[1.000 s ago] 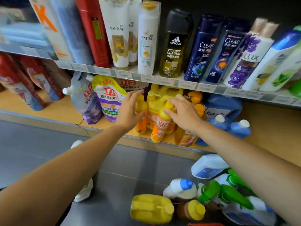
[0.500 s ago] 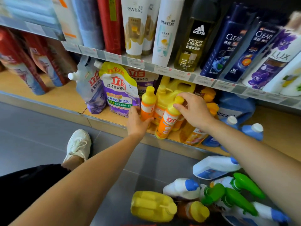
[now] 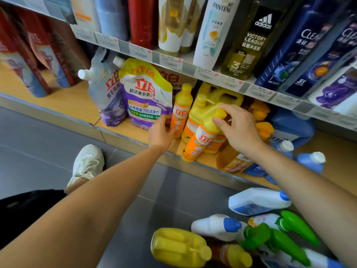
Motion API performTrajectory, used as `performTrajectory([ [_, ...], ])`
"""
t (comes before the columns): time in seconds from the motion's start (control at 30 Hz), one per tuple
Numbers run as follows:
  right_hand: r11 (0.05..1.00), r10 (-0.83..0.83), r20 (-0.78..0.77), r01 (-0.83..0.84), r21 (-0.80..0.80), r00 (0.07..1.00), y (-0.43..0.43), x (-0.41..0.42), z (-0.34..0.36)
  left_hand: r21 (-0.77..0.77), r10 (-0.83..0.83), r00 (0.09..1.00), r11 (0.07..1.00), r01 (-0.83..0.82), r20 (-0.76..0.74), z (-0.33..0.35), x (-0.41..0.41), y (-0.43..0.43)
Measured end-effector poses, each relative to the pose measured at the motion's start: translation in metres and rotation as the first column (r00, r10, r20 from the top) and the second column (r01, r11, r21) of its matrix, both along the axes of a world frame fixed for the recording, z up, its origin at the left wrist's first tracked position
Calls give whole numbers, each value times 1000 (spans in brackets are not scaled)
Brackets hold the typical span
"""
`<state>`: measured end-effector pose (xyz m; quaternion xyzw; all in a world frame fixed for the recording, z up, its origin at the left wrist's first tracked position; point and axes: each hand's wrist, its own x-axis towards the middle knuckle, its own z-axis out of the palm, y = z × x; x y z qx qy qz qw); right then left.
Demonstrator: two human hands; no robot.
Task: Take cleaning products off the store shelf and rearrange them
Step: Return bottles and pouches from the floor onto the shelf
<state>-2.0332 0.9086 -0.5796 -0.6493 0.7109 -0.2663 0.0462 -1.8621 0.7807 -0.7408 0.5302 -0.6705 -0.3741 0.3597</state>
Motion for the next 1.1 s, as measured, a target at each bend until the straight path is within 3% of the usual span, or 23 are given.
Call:
performTrajectory([
  [0.37, 999, 33, -4, -33, -15, 999, -12, 8, -3, -70, 60, 991, 996, -52, 117, -1, -12, -46],
  [0.73, 997, 36, -14, -37, -68, 999, -48, 44, -4, 125, -369, 928, 924, 362, 41, 10, 25, -45],
  [0.83, 998, 27, -68, -32, -62, 997, -61, 52, -11, 196, -395, 918, 899, 393, -27, 17, 26, -44],
  [1.0, 995, -58, -171, 44, -85, 984, -85, 56, -14, 354, -307, 888, 833, 425, -343, 30, 38, -42],
  [1.1, 986, -133, -192, 110, -125, 972, -89, 57, -12, 308, -393, 859, 815, 491, -328, 28, 47, -30],
])
